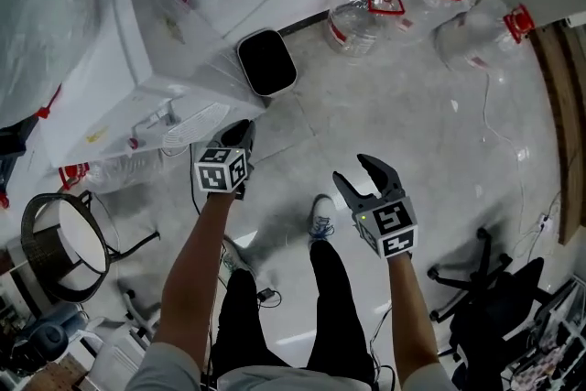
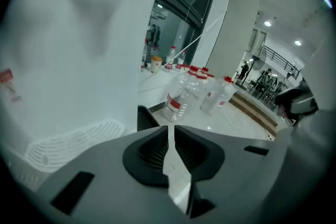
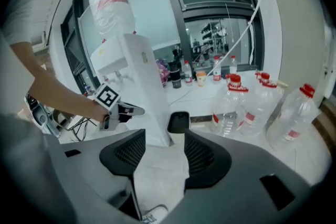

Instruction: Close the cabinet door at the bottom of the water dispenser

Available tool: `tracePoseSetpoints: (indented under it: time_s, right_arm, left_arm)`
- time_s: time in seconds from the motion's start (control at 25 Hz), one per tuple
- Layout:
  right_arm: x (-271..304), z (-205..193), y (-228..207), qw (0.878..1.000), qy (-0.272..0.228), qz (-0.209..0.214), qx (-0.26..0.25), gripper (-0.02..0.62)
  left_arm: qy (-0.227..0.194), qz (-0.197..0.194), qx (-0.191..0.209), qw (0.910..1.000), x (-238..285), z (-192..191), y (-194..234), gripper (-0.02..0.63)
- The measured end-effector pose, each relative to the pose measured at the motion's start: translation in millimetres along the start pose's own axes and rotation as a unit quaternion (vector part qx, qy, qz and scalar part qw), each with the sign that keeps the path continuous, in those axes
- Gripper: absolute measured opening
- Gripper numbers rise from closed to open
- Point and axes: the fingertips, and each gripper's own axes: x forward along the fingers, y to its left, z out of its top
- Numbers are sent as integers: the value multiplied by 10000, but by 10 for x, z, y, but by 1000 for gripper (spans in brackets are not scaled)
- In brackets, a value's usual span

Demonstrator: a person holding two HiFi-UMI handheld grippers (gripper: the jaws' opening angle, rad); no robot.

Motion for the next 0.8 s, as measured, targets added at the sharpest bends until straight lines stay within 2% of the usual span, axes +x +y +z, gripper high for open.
tracePoseSetpoints:
  time_s: [0.16, 0.24, 0.28, 0.4, 0.56, 0.68, 0.8]
  right_arm:
    - [-318, 673, 239, 9972, -511, -407, -369, 134]
    - [-510, 994, 433, 9944, -667, -551, -600, 52]
    - [-604, 1160, 530, 9930, -736, -601, -698, 32]
    - [-849, 1708, 804, 9896, -990, -630, -830, 28]
    - [-1095, 2327, 1231, 9853, -1034, -480, -1272, 28]
    - [-1362, 2931, 1603, 9766, -1376, -456, -1589, 28]
    - [-1665, 3527, 2004, 9652, -1796, -458, -1847, 28]
  left_arm:
    - [-274, -234, 452, 9983, -895, 340, -218, 28]
    - [-404, -198, 639, 9969, -1428, 494, -255, 21]
    - [-502, -148, 679, 9963, -1701, 589, -253, 21]
    - [-911, 22, 951, 9913, -2479, 979, -196, 20]
    - [-1362, 356, 1491, 9788, -3450, 1550, -12, 21]
    - [-1639, 623, 1800, 9679, -4156, 1995, 102, 21]
    - [-1984, 772, 2159, 9529, -4830, 2496, 160, 21]
